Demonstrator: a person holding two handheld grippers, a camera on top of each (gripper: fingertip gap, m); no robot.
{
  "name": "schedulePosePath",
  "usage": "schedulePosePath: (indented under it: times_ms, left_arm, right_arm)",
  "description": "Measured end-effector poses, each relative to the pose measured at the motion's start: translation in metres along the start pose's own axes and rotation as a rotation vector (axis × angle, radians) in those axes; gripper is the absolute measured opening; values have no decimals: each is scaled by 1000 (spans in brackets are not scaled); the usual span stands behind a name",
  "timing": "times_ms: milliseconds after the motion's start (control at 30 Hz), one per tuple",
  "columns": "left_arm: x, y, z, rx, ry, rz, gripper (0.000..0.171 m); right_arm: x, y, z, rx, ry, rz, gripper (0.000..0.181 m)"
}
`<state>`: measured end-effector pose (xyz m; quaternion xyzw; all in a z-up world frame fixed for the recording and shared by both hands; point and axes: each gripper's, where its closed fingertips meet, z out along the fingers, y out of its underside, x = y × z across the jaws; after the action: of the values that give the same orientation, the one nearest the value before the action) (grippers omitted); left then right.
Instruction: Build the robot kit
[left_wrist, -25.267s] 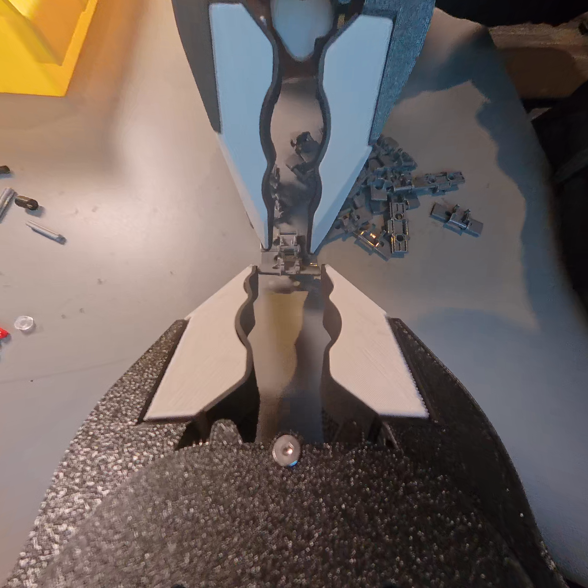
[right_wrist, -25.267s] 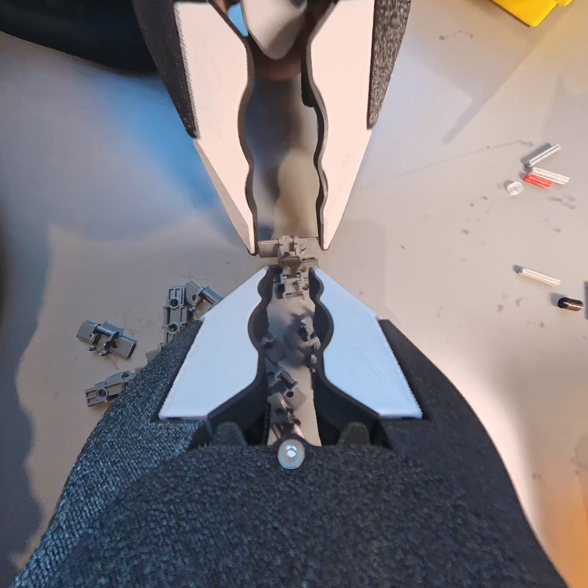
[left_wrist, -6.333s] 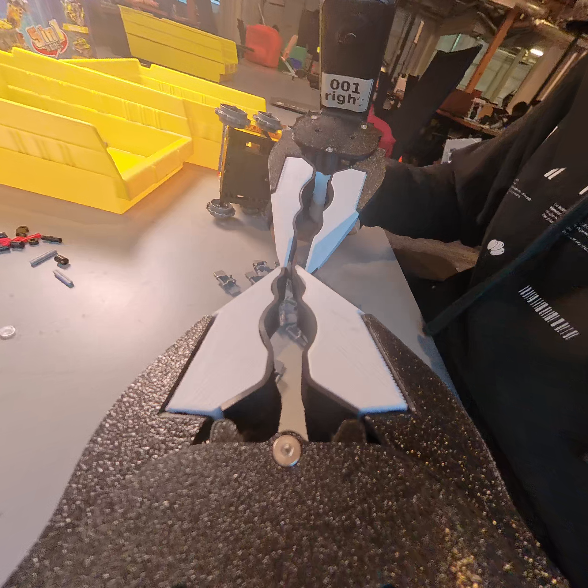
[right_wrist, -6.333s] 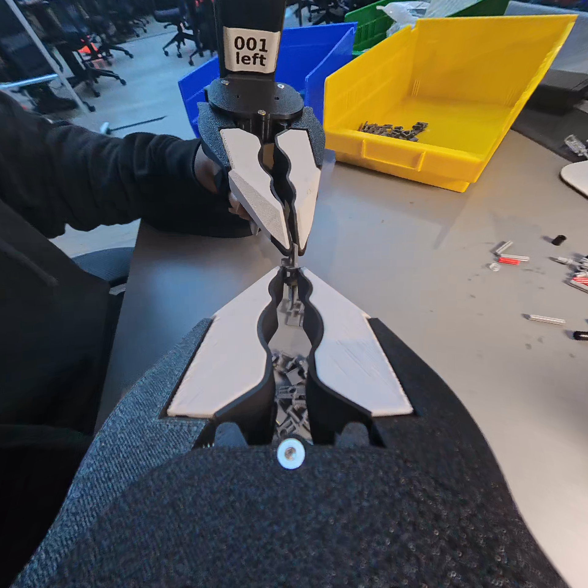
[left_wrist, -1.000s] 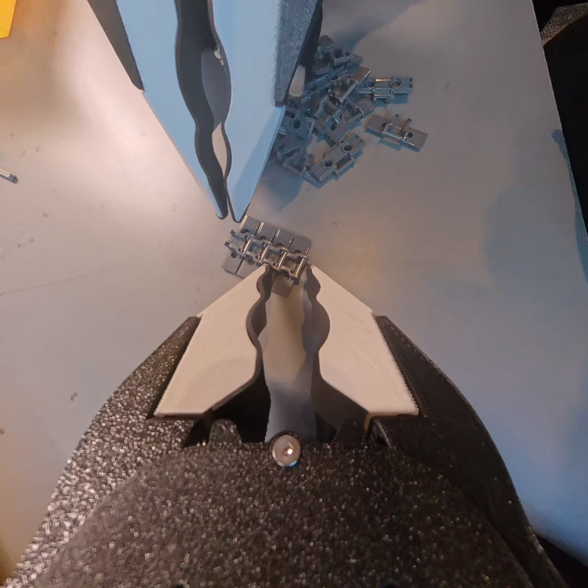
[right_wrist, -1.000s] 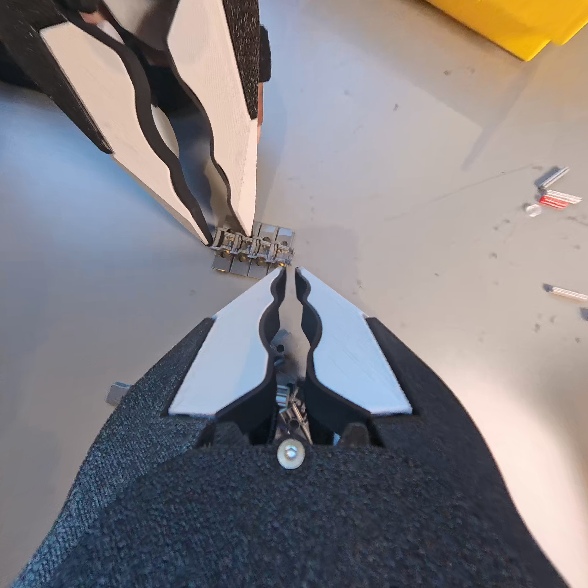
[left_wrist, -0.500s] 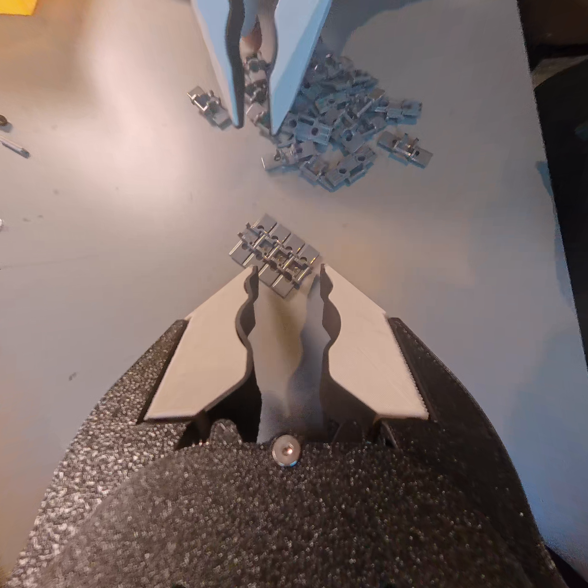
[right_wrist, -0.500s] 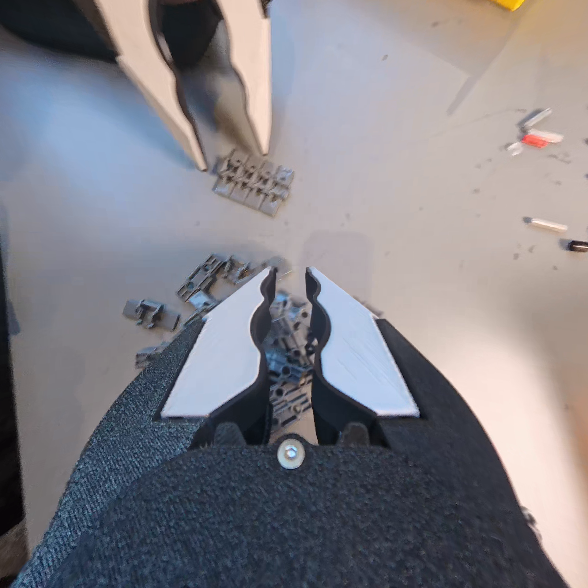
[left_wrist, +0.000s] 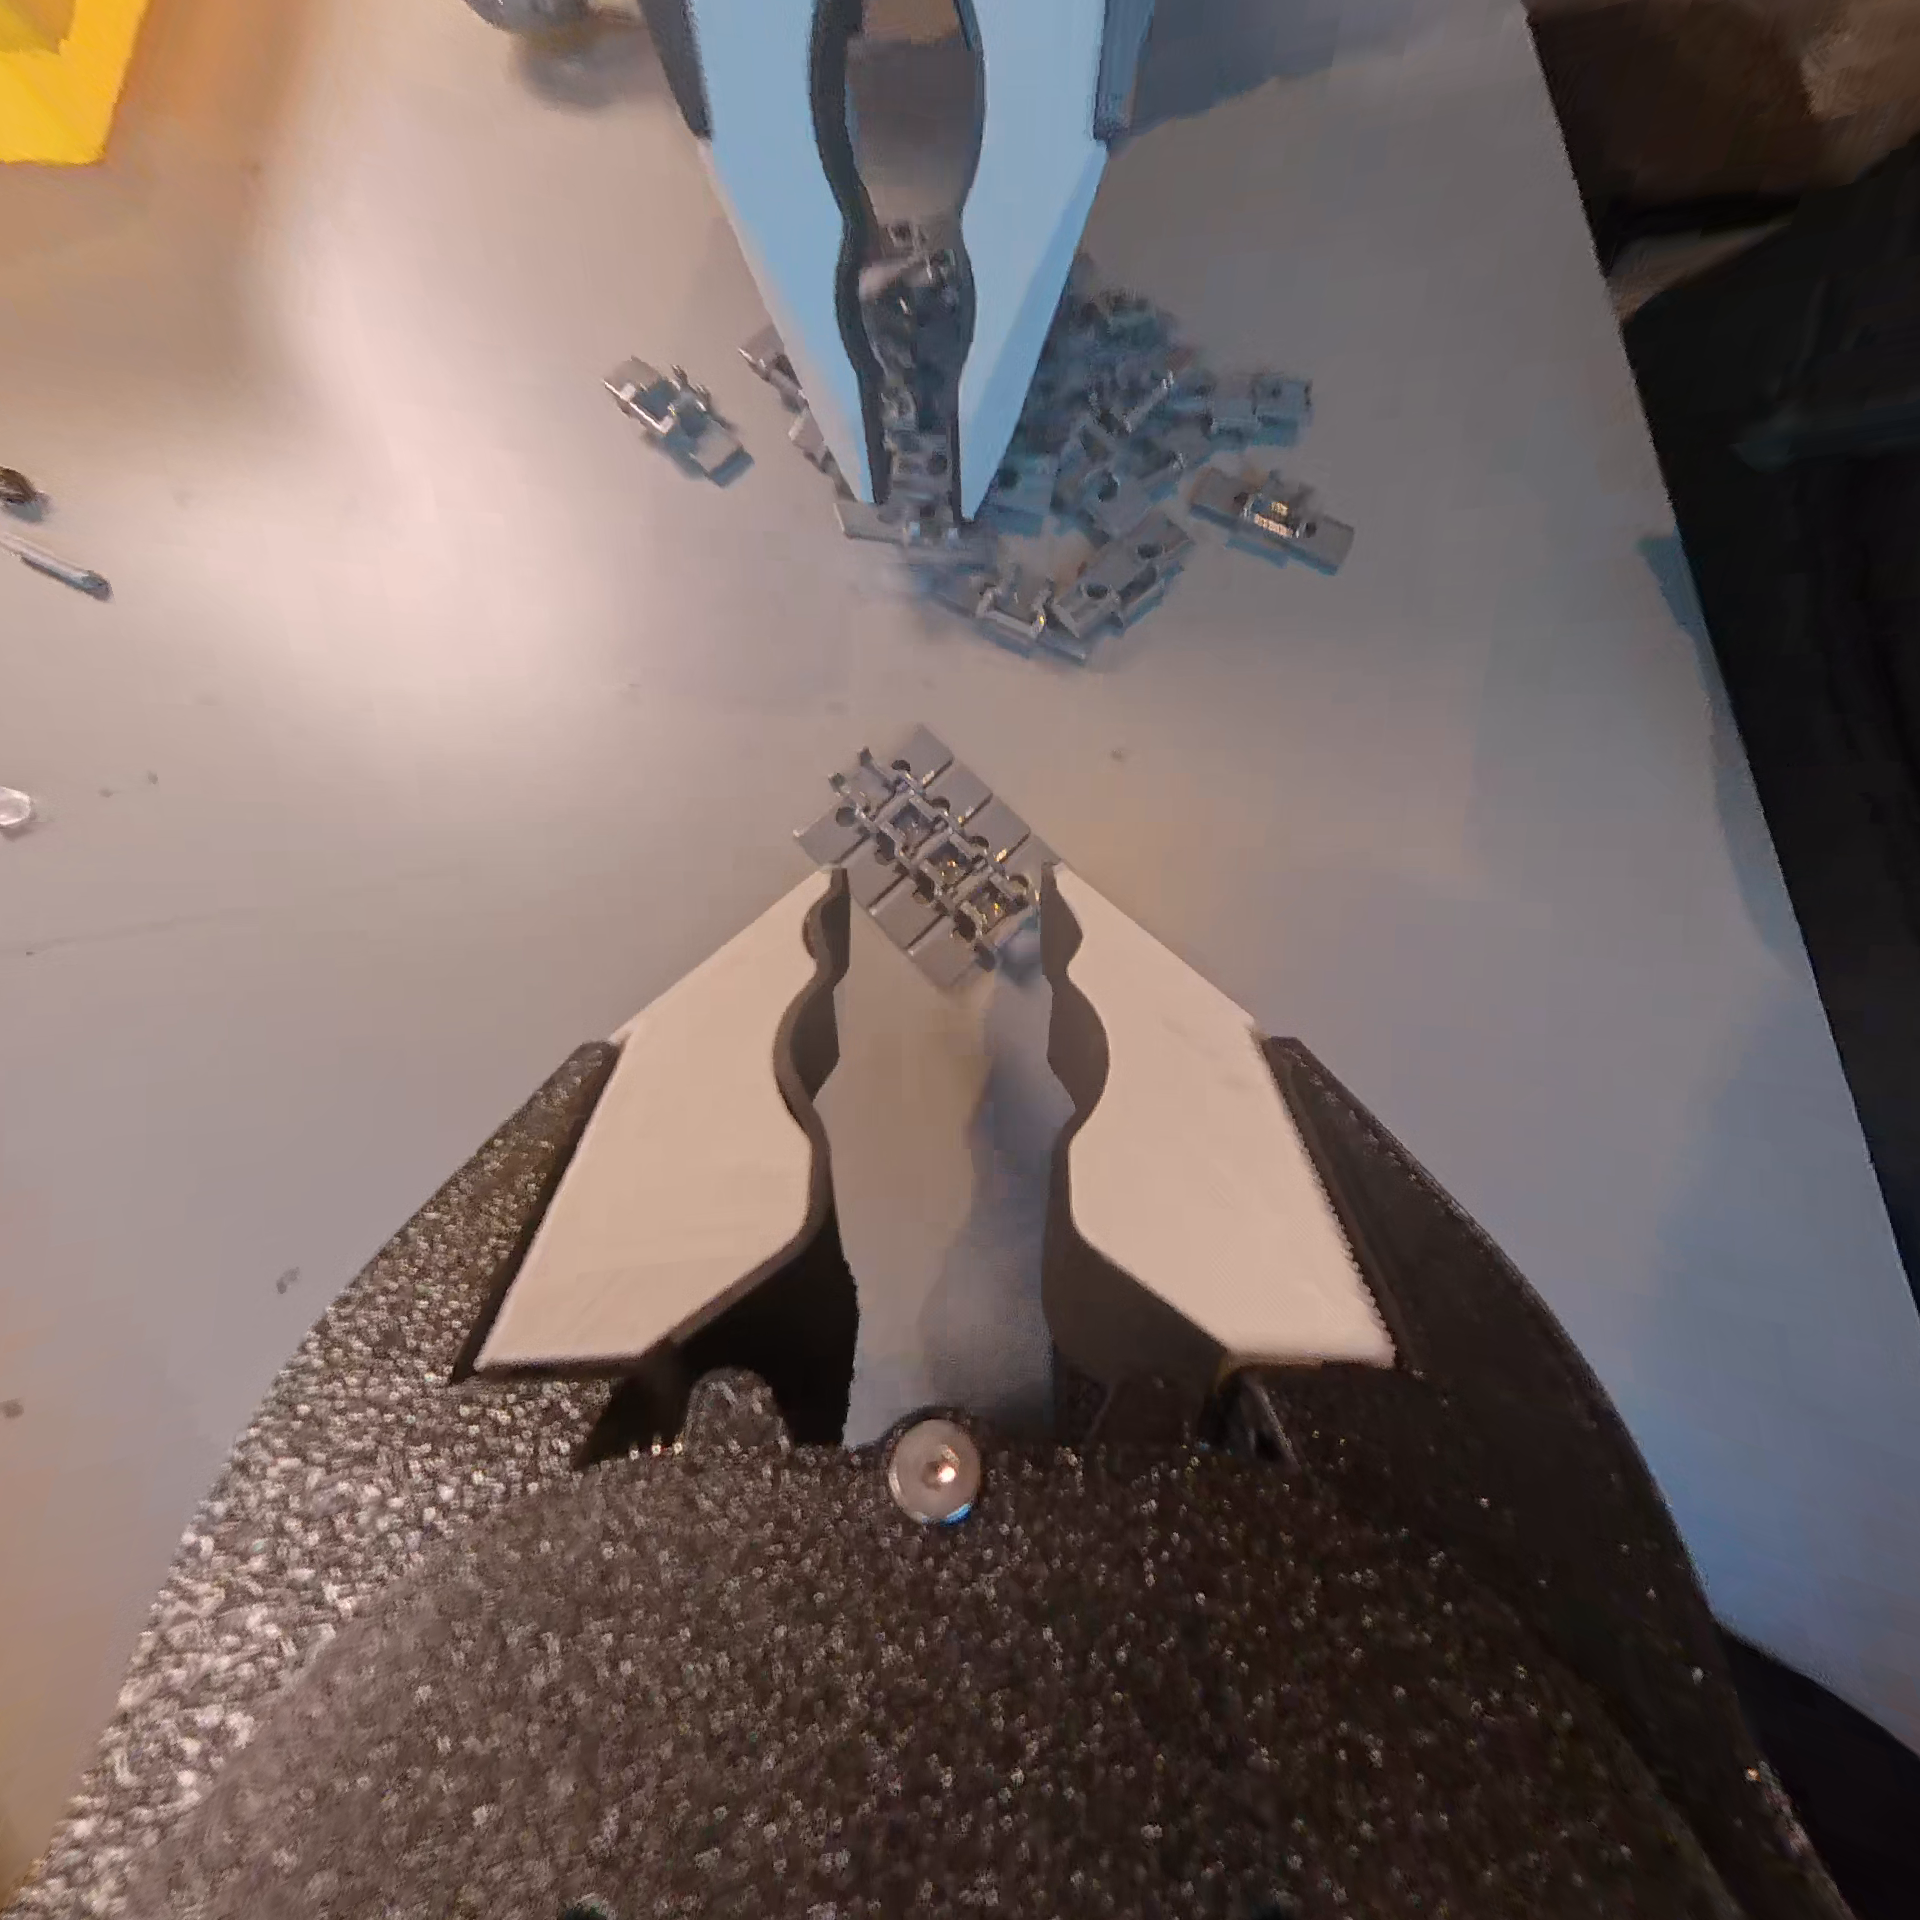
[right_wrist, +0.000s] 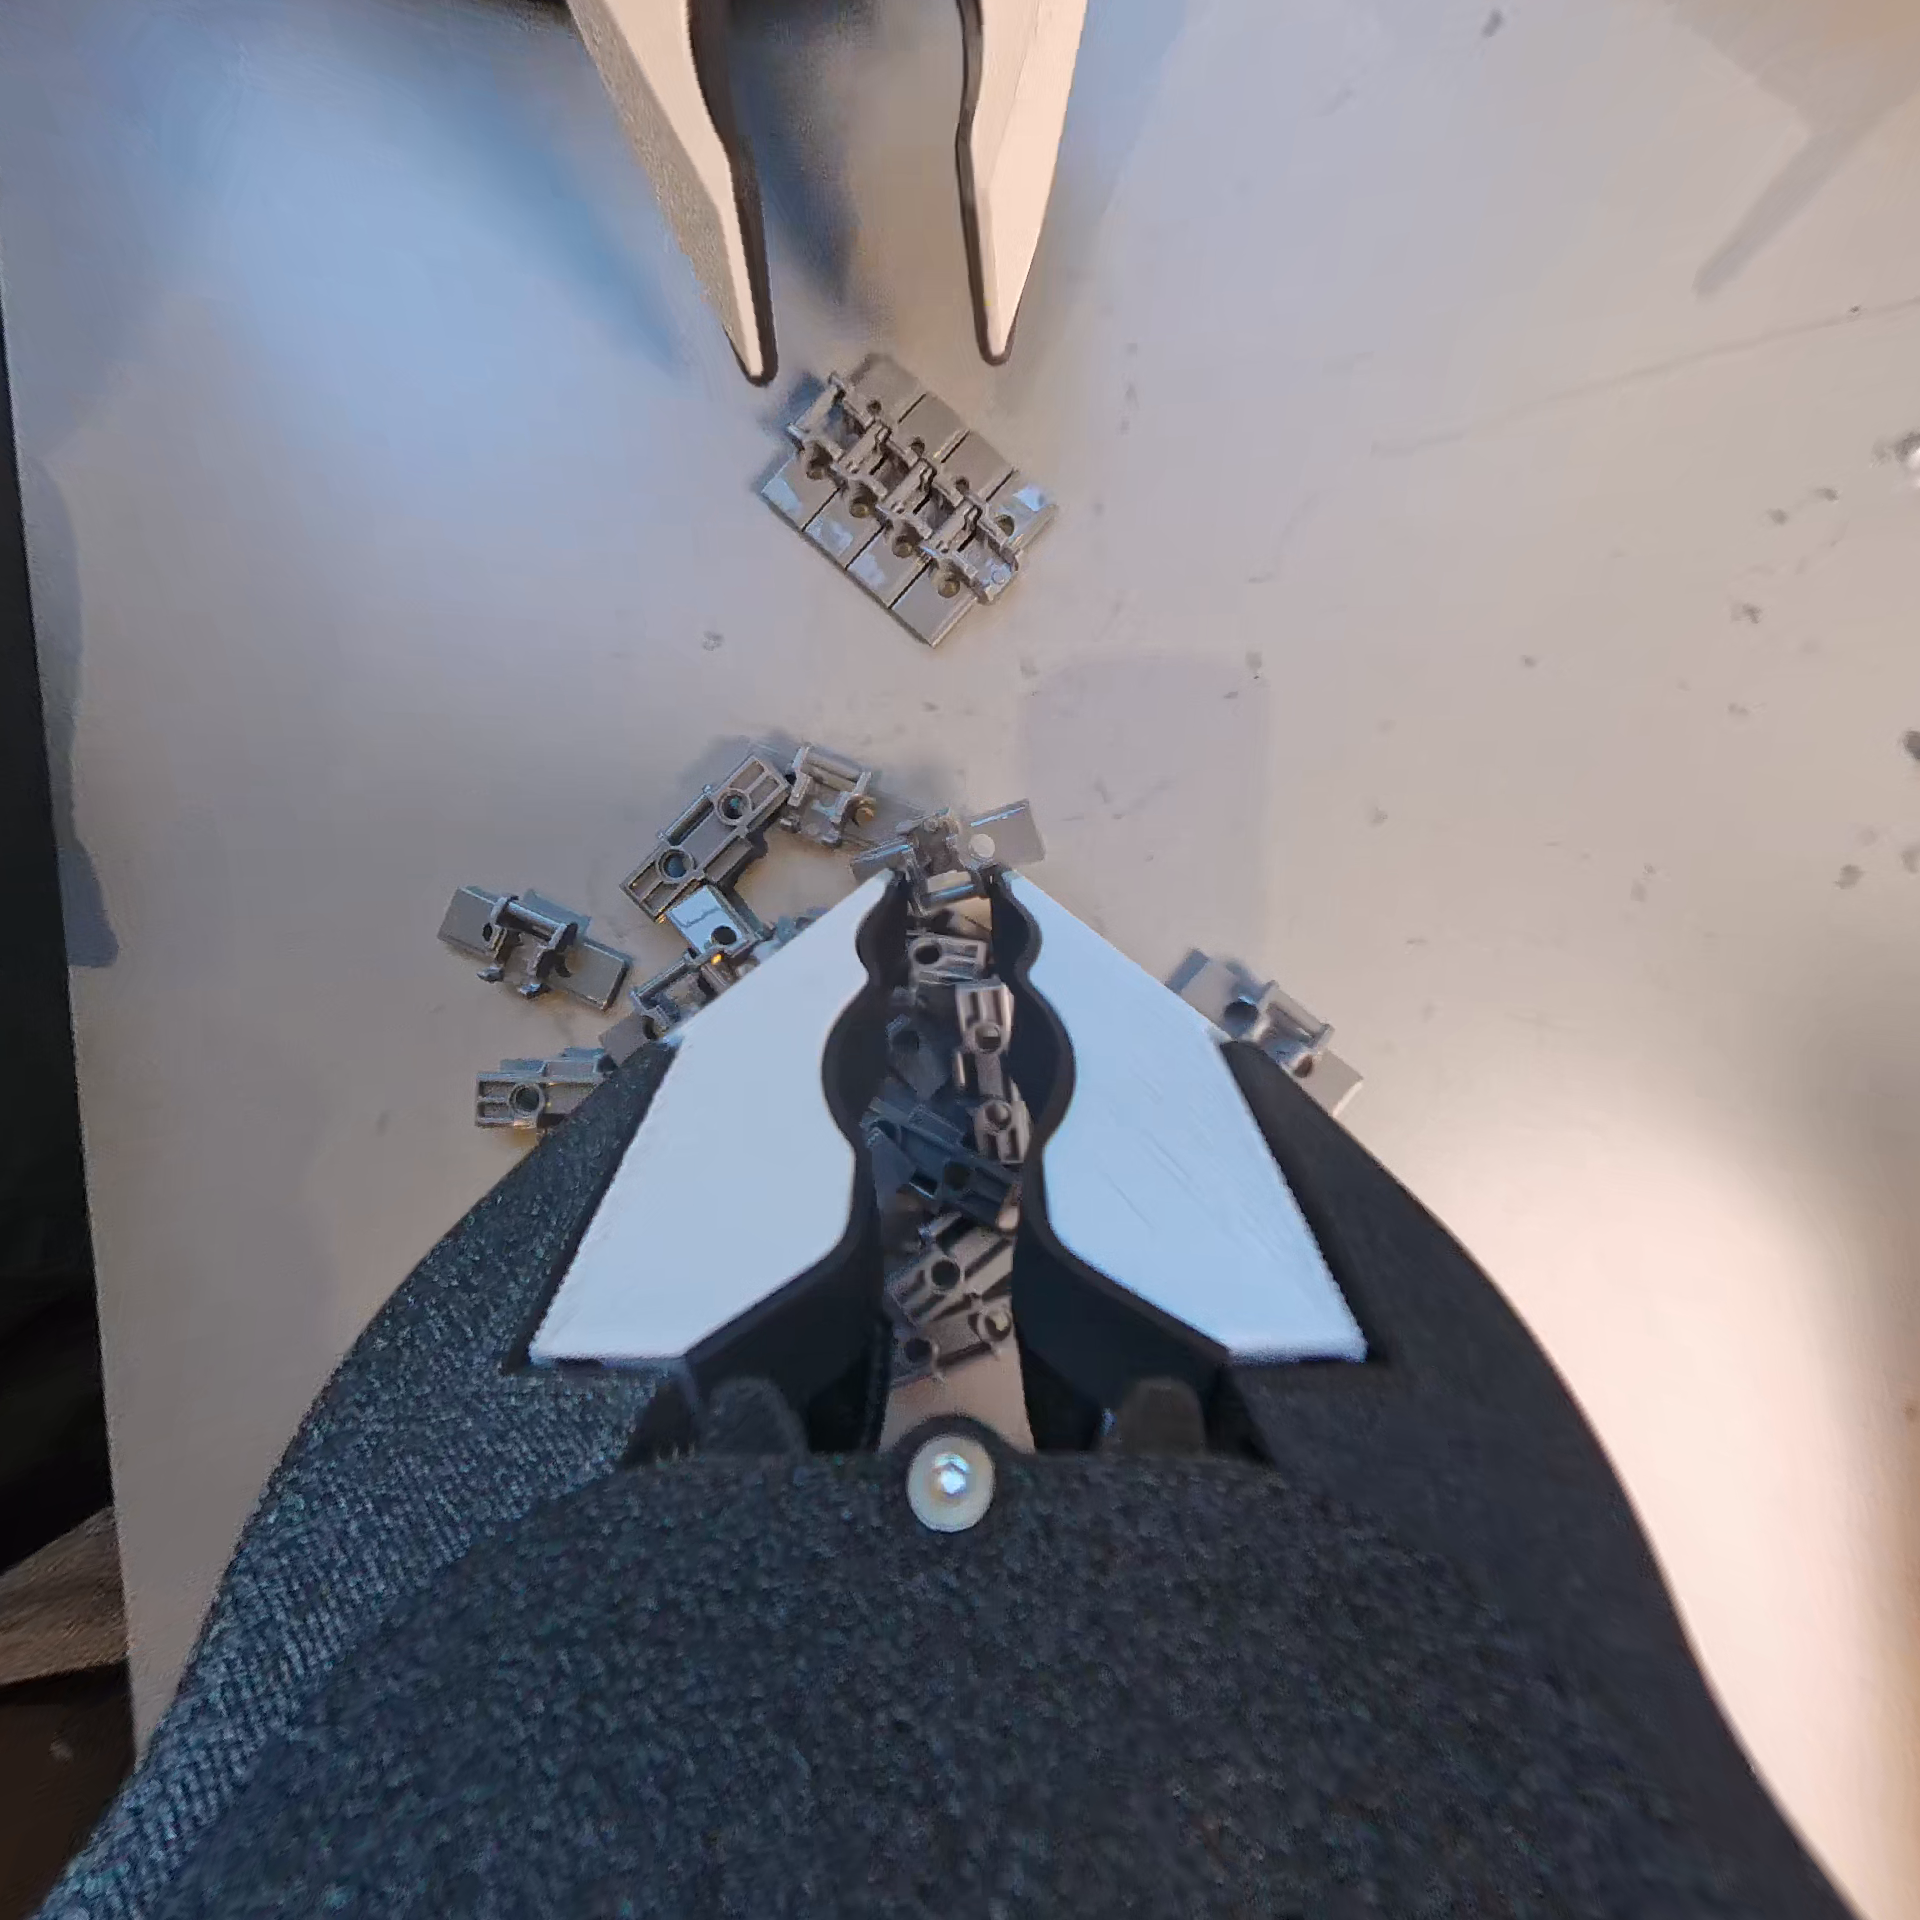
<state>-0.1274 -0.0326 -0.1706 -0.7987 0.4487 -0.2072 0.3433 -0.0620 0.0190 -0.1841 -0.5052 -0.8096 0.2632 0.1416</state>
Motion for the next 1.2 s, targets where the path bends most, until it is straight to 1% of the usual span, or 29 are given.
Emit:
schedulePosePath:
  times_ms: [67, 100, 200, 267, 300, 333, 400, 433, 533, 600, 667, 733, 867, 1000, 1067, 1133, 1200]
  left_arm:
    - [1, -14, -4, 82, -4, -52, 33]
    - [3, -24, -6, 134, 4, -84, 32]
    - [9, -57, -11, 306, 20, -173, 30]
    - [7, -73, -14, 394, -11, -208, 31]
    - [4, -79, -15, 430, -33, -217, 31]
    - [3, -85, -18, 469, -47, -219, 31]
    - [1, -96, -27, 541, -78, -209, 26]
    - [1, -97, -30, 549, -97, -191, 18]
    - [4, -93, -28, 498, -116, -121, 10]
    - [6, -90, -27, 466, -112, -83, 9]
    - [5, -87, -28, 441, -105, -70, 0]
    - [4, -82, -29, 407, -74, -70, 0]
    - [12, -63, -21, 254, 21, -43, 0]
    - [17, -56, -12, 138, 96, -14, 0]
    - [19, -54, -9, 83, 112, 10, 0]
    - [17, -51, -6, 34, 111, 32, 0]
    - [17, -49, -4, -6, 114, 50, 0]
  right_arm:
    - [4, -7, -7, 52, 28, 5, 15]
    - [6, -15, -11, 106, 48, 12, 16]
    - [10, -54, -32, 364, 108, 70, 16]
    - [8, -80, -48, 553, 129, 122, 16]
    - [5, -90, -54, 625, 130, 144, 16]
    - [3, -97, -59, 678, 137, 159, 16]
    - [0, -102, -61, 721, 157, 165, 16]
    - [-2, -103, -60, 725, 169, 162, 16]
    - [-5, -99, -59, 725, 170, 156, 16]
    - [-9, -95, -57, 708, 151, 144, 16]
    - [-14, -90, -55, 670, 140, 107, 15]
    - [-17, -85, -54, 628, 135, 62, 18]
    - [-14, -78, -56, 516, 177, -45, 26]
    - [-27, -73, -42, 343, 83, -131, 25]
    - [-30, -70, -33, 266, 49, -157, 22]
    - [-31, -72, -27, 235, 35, -174, 13]
    - [-31, -71, -23, 200, 24, -181, 9]
